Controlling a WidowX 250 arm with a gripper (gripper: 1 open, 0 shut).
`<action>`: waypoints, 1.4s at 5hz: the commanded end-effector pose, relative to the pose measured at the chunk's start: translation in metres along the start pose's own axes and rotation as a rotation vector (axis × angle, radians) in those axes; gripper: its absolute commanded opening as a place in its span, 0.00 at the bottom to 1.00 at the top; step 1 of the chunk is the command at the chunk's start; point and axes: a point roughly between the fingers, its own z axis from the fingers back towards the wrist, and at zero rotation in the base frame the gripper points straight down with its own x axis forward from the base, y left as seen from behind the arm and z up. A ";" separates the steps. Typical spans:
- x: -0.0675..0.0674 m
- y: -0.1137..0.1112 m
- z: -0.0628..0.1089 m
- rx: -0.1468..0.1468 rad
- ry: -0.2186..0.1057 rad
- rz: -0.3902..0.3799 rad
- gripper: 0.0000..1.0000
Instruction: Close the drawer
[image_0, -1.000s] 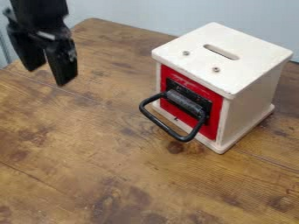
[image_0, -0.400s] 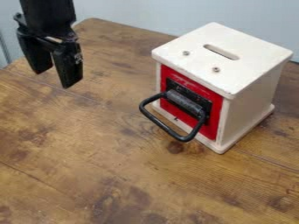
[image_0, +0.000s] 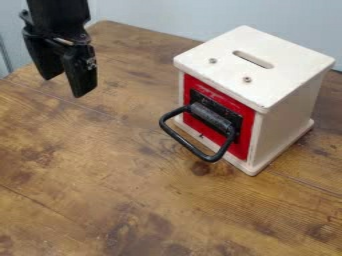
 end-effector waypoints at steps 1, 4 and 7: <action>0.003 -0.001 0.031 0.022 -0.090 -0.070 1.00; -0.015 0.002 0.035 0.013 -0.053 0.007 1.00; 0.008 0.005 0.015 0.012 -0.050 -0.113 1.00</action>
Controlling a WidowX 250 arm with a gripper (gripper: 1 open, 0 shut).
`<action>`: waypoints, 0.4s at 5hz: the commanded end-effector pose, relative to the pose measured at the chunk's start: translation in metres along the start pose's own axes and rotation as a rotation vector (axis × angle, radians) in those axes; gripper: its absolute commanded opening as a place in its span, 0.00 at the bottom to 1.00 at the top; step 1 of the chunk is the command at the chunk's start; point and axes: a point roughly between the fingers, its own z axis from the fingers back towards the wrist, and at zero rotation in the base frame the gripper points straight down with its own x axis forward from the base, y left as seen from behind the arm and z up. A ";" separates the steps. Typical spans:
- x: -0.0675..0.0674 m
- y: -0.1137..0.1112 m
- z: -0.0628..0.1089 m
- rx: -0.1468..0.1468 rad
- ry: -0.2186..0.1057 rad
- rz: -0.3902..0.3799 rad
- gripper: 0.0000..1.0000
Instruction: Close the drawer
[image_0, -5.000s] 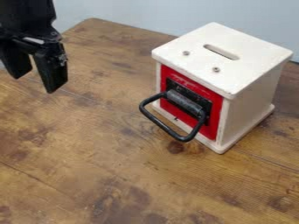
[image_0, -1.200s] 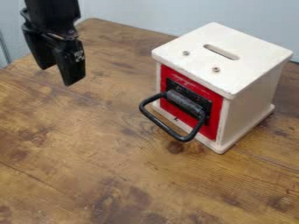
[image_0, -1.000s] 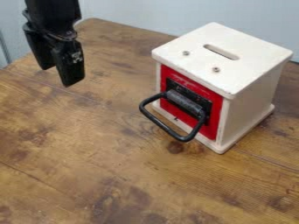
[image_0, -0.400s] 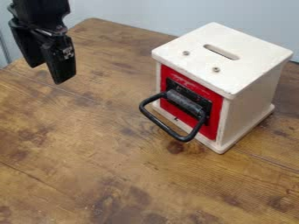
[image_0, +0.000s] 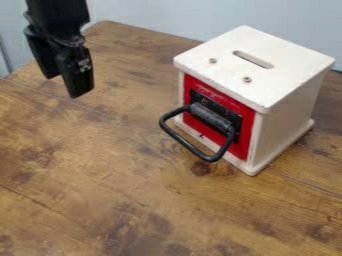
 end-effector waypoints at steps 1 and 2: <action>0.013 0.001 0.024 0.034 -0.054 -0.021 1.00; 0.002 -0.006 0.026 0.034 -0.056 -0.019 1.00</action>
